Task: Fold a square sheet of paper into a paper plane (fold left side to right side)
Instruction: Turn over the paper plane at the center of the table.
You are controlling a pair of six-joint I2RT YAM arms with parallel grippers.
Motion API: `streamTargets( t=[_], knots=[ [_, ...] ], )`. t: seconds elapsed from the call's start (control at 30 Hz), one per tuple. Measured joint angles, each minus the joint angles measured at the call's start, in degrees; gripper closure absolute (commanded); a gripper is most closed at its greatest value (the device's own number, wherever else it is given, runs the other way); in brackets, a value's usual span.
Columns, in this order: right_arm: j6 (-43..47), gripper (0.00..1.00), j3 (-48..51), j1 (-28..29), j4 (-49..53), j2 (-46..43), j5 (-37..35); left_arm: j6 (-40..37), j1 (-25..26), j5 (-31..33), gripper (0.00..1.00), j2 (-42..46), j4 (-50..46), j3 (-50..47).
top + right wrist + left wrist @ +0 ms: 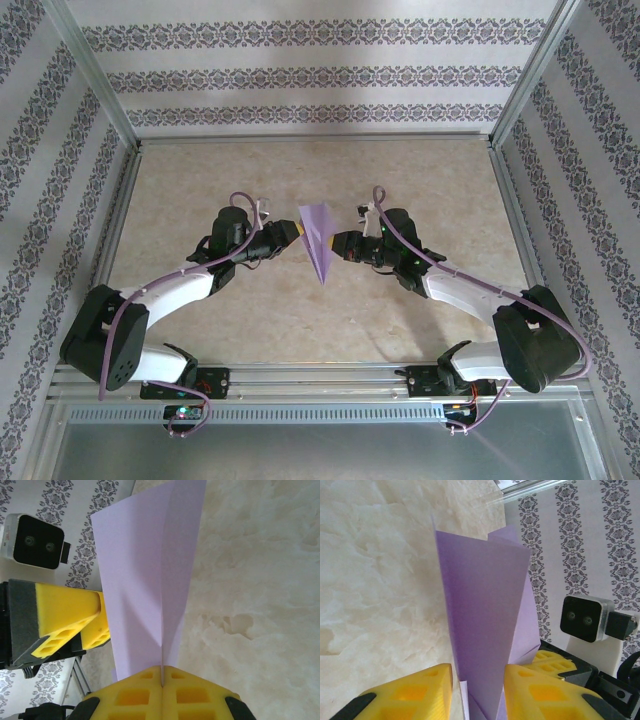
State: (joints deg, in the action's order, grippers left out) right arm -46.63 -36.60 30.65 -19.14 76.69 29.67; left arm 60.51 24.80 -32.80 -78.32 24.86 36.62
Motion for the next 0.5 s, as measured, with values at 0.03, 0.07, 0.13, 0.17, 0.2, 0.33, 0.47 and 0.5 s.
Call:
streamTargets(
  t=[0.03,0.07,0.13,0.17,0.2,0.33,0.47,0.5],
  knots=[
    [0.0,1.00,-0.1,0.0,0.0,0.0,0.0,0.0,0.0,0.0,0.74,-0.2,0.0,0.0],
    [0.0,1.00,-0.2,0.0,0.0,0.0,0.0,0.0,0.0,0.0,0.76,-0.4,0.0,0.0],
    [0.0,1.00,-0.2,0.0,0.0,0.0,0.0,0.0,0.0,0.0,0.80,-0.9,0.0,0.0],
    [0.0,1.00,-0.3,0.0,0.0,0.0,0.0,0.0,0.0,0.0,0.83,-1.2,0.0,0.0],
    [-0.1,1.00,-0.3,0.0,0.0,0.0,0.0,0.0,0.0,0.0,0.85,-1.4,0.0,0.0],
    [-0.1,1.00,-0.4,0.0,0.0,0.0,0.0,-0.1,0.3,0.0,0.93,-1.7,-0.1,0.0],
    [0.3,1.00,-0.4,-0.1,0.3,0.7,-0.7,-0.9,0.4,1.1,0.97,-1.7,-1.3,0.0],
    [0.4,0.98,-0.4,-0.1,0.5,1.3,-1.0,-1.0,0.4,1.4,0.97,-1.9,-1.4,0.0]
  ],
)
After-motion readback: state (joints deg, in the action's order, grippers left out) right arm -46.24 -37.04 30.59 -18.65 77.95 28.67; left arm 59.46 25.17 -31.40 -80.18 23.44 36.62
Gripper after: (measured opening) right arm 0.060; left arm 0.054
